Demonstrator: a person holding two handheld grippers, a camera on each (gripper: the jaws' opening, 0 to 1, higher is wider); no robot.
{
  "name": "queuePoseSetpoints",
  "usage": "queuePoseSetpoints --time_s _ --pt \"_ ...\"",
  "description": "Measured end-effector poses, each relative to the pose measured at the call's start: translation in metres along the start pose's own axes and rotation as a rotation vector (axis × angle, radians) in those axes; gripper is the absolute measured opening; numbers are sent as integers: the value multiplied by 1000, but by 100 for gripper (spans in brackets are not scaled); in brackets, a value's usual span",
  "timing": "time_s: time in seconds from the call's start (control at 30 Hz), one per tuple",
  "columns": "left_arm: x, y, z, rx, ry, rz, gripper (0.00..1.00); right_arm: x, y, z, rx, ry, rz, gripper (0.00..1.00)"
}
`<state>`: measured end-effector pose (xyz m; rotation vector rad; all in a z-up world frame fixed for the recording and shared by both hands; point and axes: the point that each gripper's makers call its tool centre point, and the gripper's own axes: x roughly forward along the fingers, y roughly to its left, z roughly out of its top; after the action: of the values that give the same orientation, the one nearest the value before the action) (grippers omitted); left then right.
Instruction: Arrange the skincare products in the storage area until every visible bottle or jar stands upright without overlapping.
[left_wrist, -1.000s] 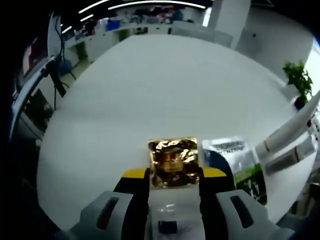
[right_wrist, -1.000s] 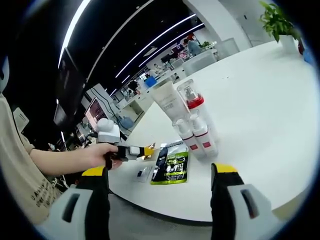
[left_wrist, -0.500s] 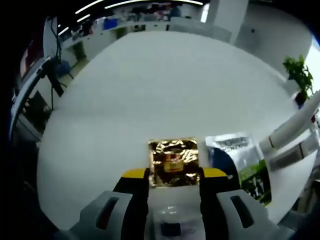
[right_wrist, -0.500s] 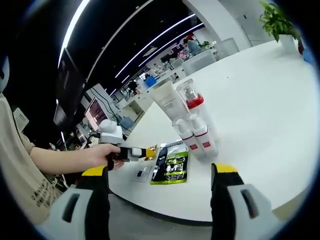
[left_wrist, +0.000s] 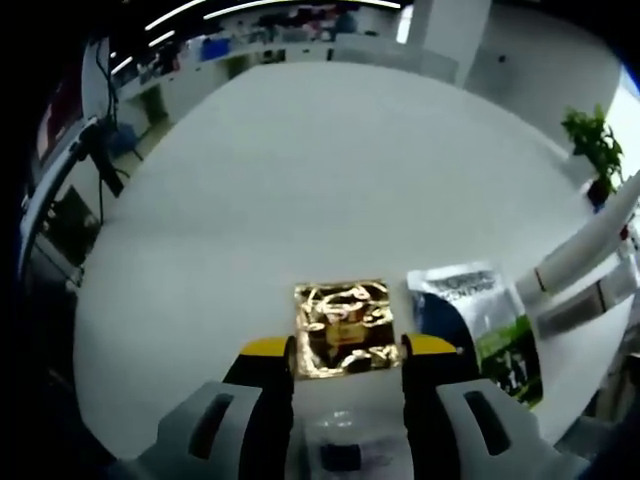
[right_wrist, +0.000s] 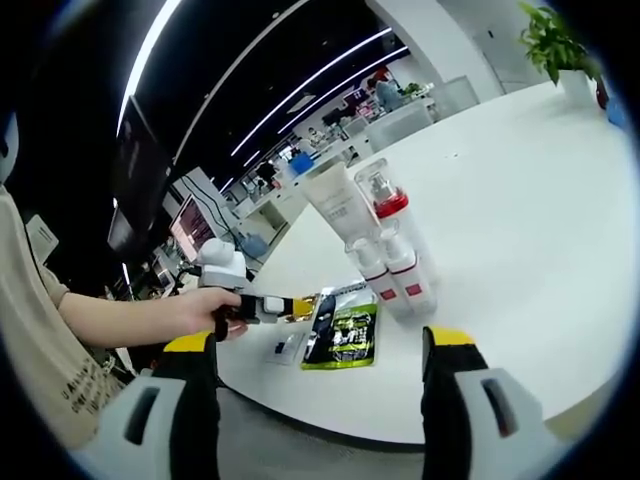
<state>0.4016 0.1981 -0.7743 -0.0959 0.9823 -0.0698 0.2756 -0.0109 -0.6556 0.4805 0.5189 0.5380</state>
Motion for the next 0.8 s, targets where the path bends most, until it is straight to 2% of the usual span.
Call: queuePoseSetpoints --time_s 0.1,0.57,0.67,0.8 --pt "-1 -1 0 -25 2 -8 43 0 0 0 -2 -1 1 85" --pt "-8 6 4 -25 -11 -24 49 0 2 0 -15 1 7 84" --pt "-13 10 6 -31 -10 -23 52 0 3 0 -21 3 8 84" --pt "-21 13 12 -32 -36 -25 59 0 3 0 -23 1 9 84"
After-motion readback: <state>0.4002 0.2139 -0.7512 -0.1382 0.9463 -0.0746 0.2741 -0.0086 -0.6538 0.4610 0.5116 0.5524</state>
